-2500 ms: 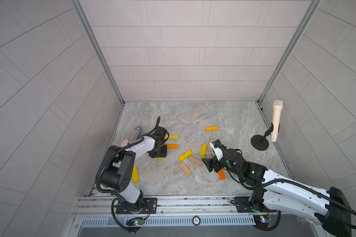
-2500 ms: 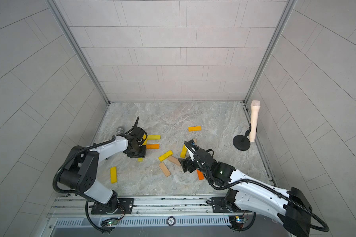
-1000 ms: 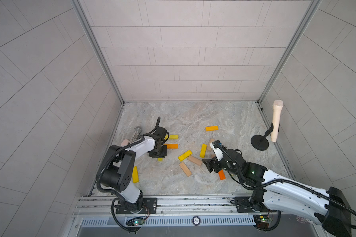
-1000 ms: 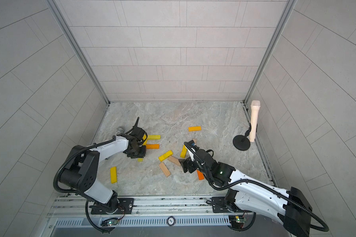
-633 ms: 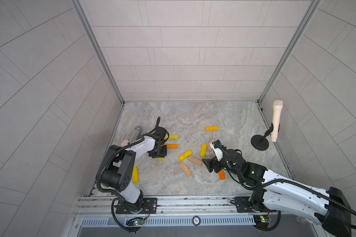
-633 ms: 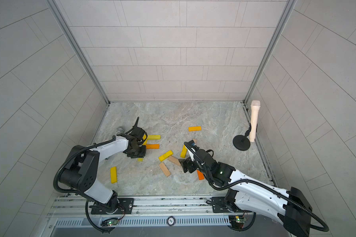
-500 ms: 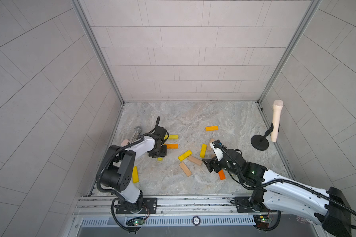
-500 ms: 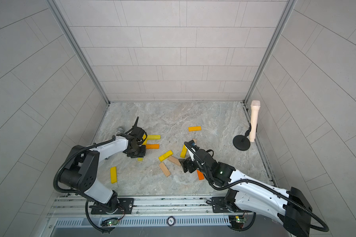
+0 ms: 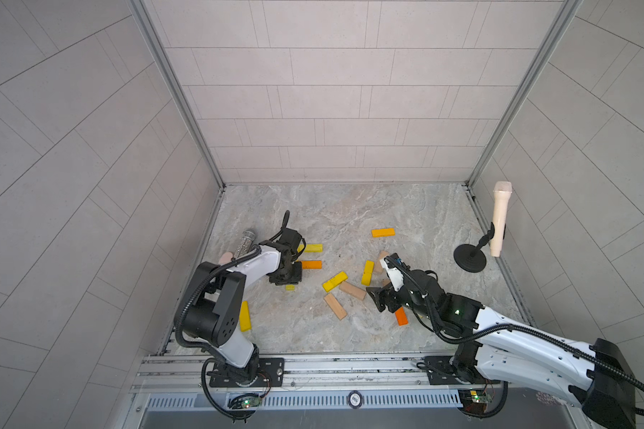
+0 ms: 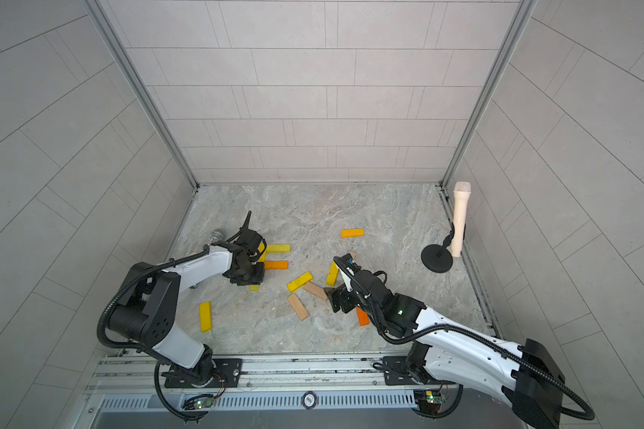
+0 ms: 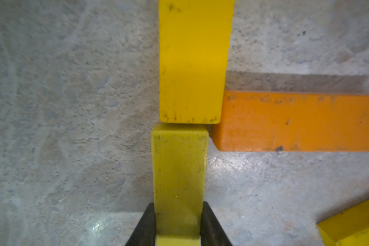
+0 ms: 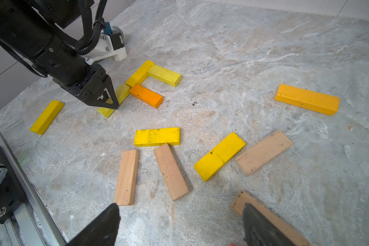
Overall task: Assemble the number 8 with building blocks
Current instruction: Assemble the building block at the center of the board.
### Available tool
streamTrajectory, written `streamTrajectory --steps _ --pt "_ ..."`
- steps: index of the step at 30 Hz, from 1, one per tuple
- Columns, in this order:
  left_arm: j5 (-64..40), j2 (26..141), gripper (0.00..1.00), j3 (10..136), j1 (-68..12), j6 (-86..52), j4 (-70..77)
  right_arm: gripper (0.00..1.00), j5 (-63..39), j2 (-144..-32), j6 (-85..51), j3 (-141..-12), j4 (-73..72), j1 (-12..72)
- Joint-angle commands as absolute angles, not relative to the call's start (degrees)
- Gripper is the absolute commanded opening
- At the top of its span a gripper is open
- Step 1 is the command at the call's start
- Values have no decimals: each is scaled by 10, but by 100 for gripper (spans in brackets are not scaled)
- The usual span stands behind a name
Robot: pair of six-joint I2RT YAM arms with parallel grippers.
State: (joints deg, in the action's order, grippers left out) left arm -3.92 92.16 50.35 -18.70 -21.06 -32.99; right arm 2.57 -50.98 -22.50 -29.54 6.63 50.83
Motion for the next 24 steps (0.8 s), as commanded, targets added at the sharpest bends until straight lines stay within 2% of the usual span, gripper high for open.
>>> streamTrajectory --steps 1,24 --pt "-39 928 33 518 -183 -203 -331 91 27 -502 -229 -286 58 506" --pt "-46 933 33 521 -183 -200 -327 91 26 -506 -232 -283 54 504"
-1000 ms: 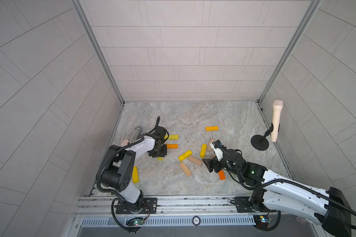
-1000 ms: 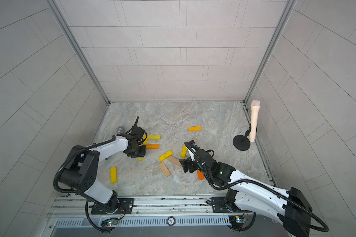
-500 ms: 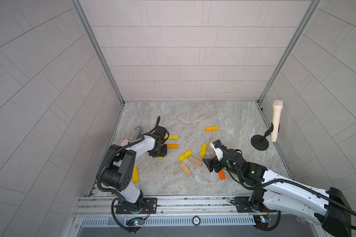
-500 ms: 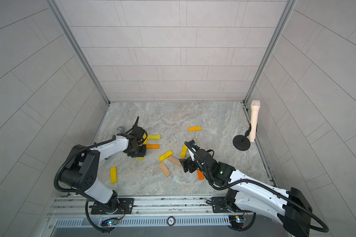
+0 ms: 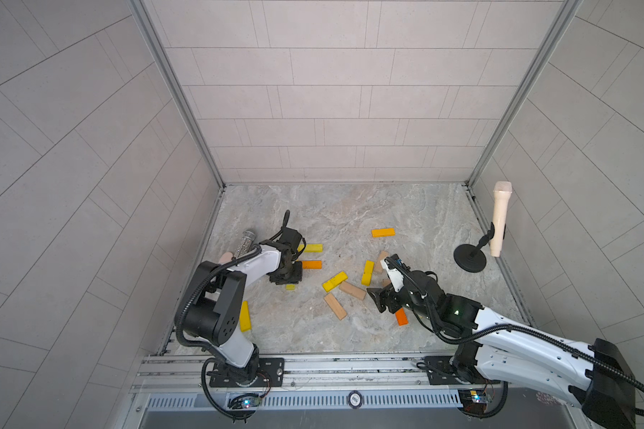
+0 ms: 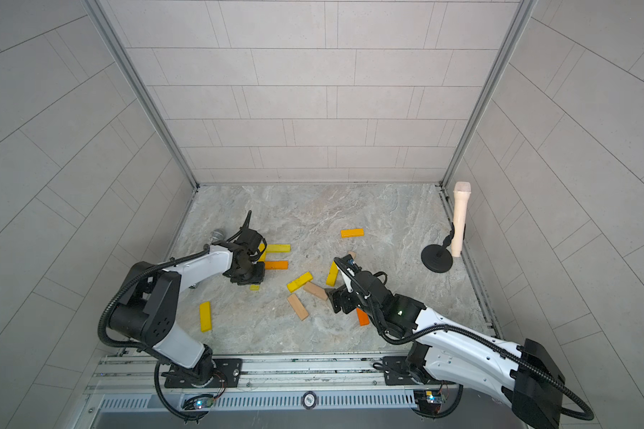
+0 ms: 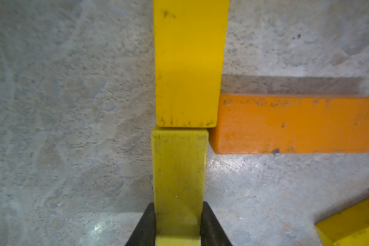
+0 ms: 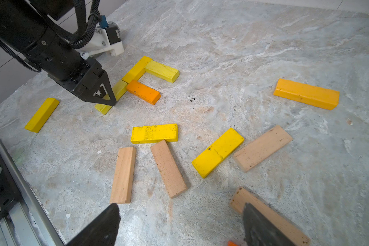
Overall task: Assemble the number 8 with building blocks
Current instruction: Assemble the building block at the center of the board.
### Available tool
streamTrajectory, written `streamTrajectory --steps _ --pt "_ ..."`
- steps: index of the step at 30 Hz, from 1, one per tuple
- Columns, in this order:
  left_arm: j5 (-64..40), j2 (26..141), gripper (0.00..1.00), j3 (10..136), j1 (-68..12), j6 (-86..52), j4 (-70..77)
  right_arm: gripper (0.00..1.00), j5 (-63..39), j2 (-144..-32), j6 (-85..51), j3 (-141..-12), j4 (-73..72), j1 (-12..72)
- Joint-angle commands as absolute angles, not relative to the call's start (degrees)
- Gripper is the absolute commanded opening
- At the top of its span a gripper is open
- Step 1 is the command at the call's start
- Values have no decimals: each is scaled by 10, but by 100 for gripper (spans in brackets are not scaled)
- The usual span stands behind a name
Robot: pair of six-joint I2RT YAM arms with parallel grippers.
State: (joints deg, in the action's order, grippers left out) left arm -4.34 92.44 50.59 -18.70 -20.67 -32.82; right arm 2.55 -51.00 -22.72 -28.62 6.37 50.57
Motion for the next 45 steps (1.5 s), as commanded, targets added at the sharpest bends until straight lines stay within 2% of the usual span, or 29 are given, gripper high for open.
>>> streamTrajectory --steps 1,17,24,29,39,45 --pt "-47 933 33 521 -183 -199 -326 91 26 -508 -232 -282 54 504" --pt "-41 937 33 522 -183 -200 -326 91 26 -506 -235 -282 56 504" --pt "-38 933 39 521 -182 -203 -330 91 25 -502 -236 -282 59 504" --pt "-36 911 50 517 -183 -214 -337 91 25 -504 -235 -289 66 504" --pt "-46 816 89 490 -183 -270 -365 89 32 -522 -240 -313 97 504" --pt "-65 735 99 462 -183 -302 -343 84 31 -572 -241 -351 123 505"
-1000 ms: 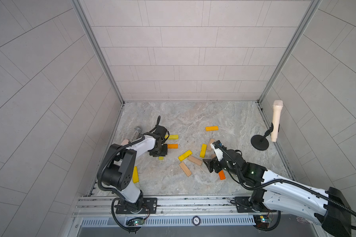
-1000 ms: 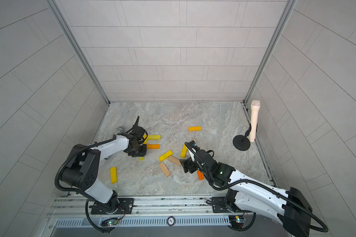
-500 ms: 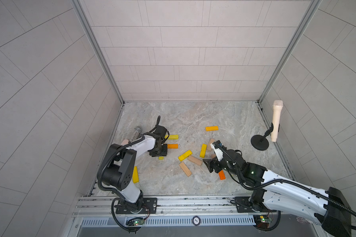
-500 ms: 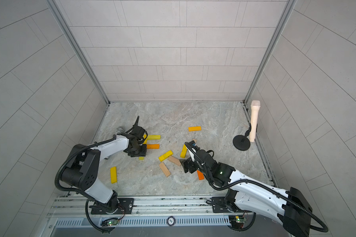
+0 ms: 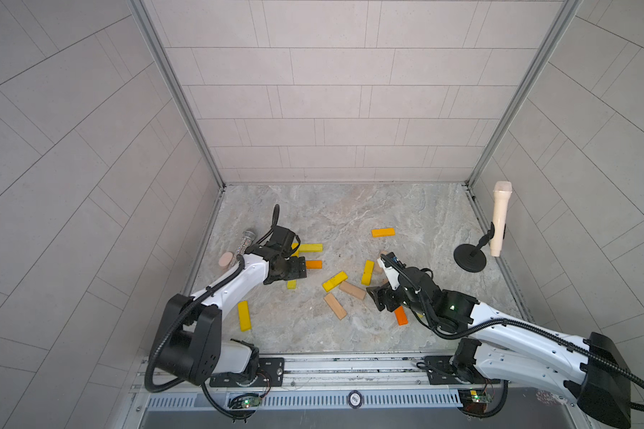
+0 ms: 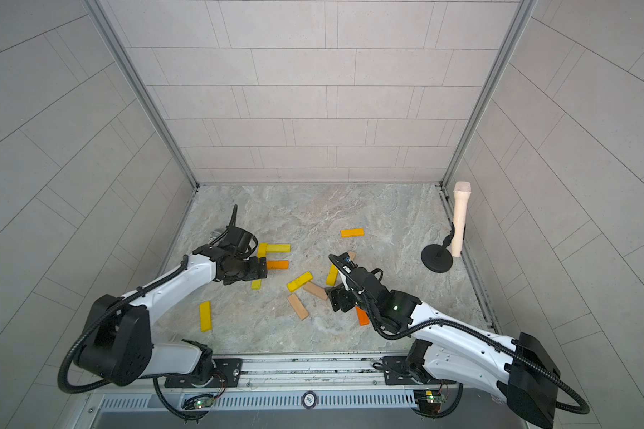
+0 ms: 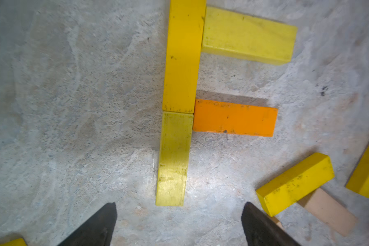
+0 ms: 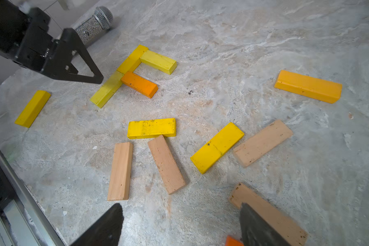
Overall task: Assemble the number 8 with building blocks
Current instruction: Assemble the building block at the center of the board.
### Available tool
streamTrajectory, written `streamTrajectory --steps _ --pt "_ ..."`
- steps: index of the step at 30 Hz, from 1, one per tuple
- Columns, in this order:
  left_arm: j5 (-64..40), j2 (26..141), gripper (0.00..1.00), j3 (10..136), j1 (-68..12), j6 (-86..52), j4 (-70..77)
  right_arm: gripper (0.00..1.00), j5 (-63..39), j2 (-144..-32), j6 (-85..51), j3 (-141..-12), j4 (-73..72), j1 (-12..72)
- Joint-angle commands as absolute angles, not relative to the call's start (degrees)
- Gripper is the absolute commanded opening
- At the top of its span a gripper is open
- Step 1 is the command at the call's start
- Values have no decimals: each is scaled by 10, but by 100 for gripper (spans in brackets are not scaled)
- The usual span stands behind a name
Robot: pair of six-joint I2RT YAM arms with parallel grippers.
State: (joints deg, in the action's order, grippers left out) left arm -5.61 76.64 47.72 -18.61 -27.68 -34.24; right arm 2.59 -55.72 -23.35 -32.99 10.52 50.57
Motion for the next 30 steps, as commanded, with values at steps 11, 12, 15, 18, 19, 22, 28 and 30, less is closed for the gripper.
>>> streamTrajectory --steps 11,12,15,18,19,22,28,30 --pt "-75 603 100 369 -183 -350 -193 80 25 -701 -243 -423 131 516" --pt "-70 596 100 366 -182 -354 -193 80 24 -711 -244 -427 130 516" --pt "-52 569 100 353 -183 -378 -187 80 25 -741 -249 -440 122 520" --pt "-40 541 100 341 -182 -382 -177 80 25 -776 -249 -459 121 527" --pt "-29 532 100 338 -182 -383 -176 79 28 -787 -248 -465 124 531" --pt "-27 515 100 325 -181 -357 -157 76 37 -821 -241 -485 135 543" --pt "-31 511 100 319 -178 -333 -159 69 24 -868 -243 -506 132 550" --pt "-33 511 100 315 -178 -328 -153 68 25 -886 -243 -519 139 554"
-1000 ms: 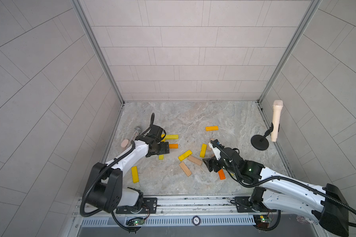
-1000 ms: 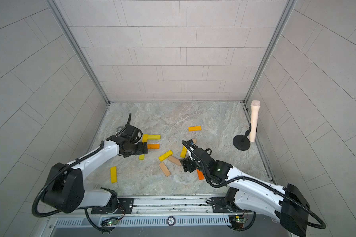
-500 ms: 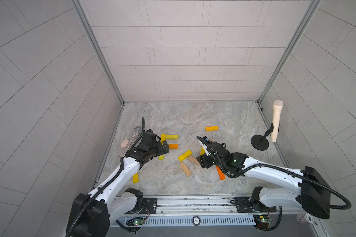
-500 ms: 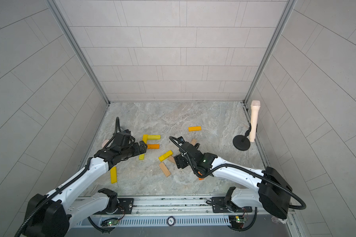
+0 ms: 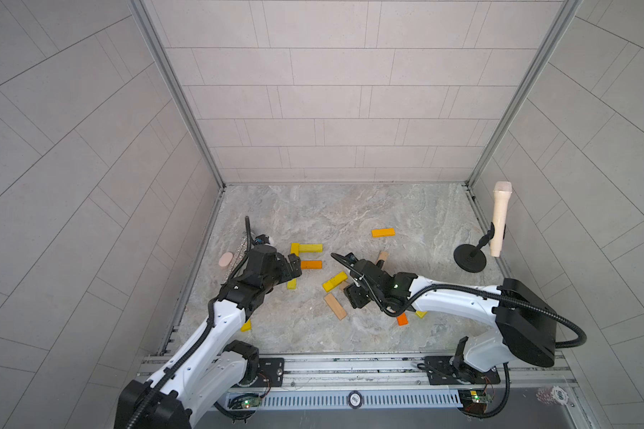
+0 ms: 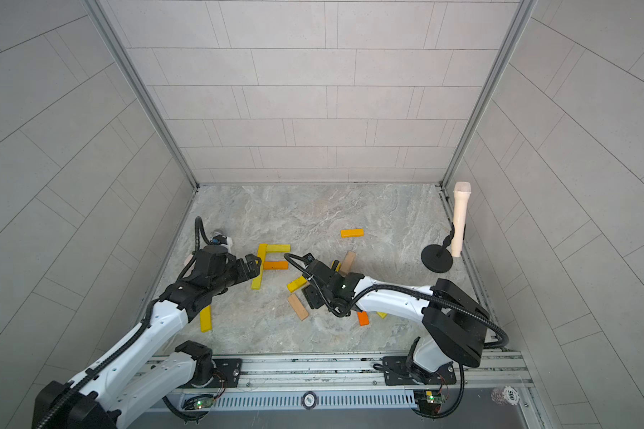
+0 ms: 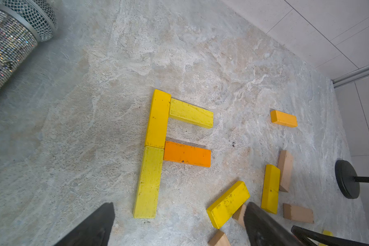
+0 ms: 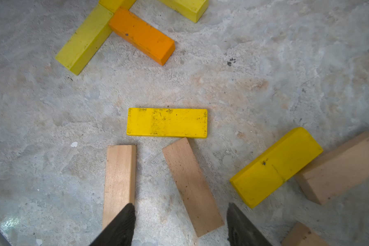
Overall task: Assemble the number 8 with building blocks
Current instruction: Assemble the building block at the center of the board.
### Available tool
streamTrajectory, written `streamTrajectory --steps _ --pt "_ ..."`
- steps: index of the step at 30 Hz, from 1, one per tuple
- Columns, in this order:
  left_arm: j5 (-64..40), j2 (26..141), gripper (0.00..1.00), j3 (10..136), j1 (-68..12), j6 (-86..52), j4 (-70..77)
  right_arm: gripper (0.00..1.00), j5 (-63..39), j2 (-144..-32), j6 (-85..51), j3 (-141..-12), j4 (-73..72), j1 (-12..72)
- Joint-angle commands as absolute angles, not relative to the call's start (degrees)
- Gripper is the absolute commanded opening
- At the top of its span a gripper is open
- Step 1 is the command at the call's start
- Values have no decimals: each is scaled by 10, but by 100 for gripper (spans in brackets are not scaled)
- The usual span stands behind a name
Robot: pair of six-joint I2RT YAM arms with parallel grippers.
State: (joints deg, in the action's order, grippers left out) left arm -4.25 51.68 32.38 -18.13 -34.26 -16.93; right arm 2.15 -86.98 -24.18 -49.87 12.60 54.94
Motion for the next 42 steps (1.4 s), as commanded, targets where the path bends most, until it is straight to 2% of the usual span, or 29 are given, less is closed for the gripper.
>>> streamTrajectory --steps 1,8,12,16,27,32,42 --pt "-29 511 100 313 -178 -328 -152 68 25 -897 -244 -529 145 555" --pt "-18 506 100 310 -178 -326 -163 67 57 -966 -205 -606 192 559" --pt "-9 496 100 307 -177 -323 -173 81 66 -1009 -177 -649 225 560" --pt "-9 487 100 304 -177 -329 -174 87 78 -1039 -162 -665 233 560" --pt "-20 494 100 297 -177 -334 -165 88 73 -1087 -153 -698 225 549" --pt "-21 496 100 293 -177 -334 -163 92 61 -1100 -168 -706 210 542" --pt "-28 501 100 287 -177 -339 -153 92 40 -1115 -185 -726 187 510"
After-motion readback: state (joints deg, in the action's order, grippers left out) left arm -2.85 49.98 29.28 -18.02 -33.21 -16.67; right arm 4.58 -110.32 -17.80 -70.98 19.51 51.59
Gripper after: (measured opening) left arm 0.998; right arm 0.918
